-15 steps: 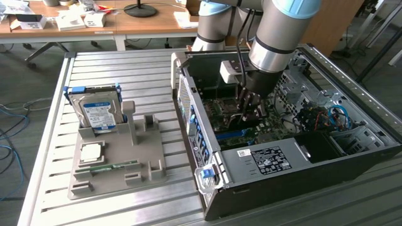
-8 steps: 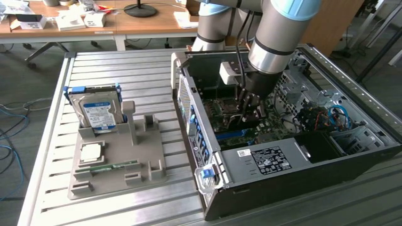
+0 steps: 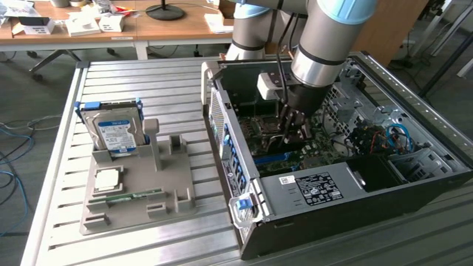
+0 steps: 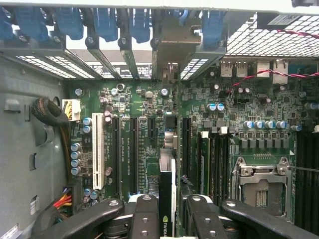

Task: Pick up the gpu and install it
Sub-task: 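Insert the gpu into the slot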

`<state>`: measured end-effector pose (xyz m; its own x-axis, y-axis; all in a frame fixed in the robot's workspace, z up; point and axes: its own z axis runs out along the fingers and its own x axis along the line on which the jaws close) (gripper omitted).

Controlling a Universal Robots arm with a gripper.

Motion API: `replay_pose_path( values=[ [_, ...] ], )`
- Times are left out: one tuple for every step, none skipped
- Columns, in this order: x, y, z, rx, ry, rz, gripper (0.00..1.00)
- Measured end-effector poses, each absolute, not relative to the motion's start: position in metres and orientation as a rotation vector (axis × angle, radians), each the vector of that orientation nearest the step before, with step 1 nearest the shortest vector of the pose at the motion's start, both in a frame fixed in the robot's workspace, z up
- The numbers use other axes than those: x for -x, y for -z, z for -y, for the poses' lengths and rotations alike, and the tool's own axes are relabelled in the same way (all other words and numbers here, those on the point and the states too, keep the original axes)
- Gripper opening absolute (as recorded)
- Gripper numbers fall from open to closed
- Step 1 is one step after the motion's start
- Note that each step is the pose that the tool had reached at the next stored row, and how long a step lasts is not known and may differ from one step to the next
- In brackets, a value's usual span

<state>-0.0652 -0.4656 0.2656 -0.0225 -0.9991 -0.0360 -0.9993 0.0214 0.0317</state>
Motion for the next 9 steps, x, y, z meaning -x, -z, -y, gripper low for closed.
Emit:
replay_pose_path(
  values=[
    [0.0653, -0.265, 0.4656, 2.194, -0.075, -2.243, 0.26],
    [0.0654, -0.2645, 0.4656, 2.194, -0.075, -2.243, 0.26],
    [0.0655, -0.264, 0.4656, 2.194, -0.075, -2.243, 0.26],
    [0.0656, -0.2638, 0.4656, 2.194, -0.075, -2.243, 0.26],
    [0.0656, -0.2638, 0.4656, 2.194, -0.075, -2.243, 0.26],
    [0.0656, -0.2639, 0.4656, 2.194, -0.075, -2.243, 0.26],
    [0.0656, -0.2638, 0.4656, 2.194, -0.075, -2.243, 0.26],
    [0.0656, -0.2637, 0.4656, 2.194, -0.075, -2.243, 0.26],
    [0.0656, -0.2634, 0.4656, 2.194, -0.075, -2.243, 0.26]
  ],
)
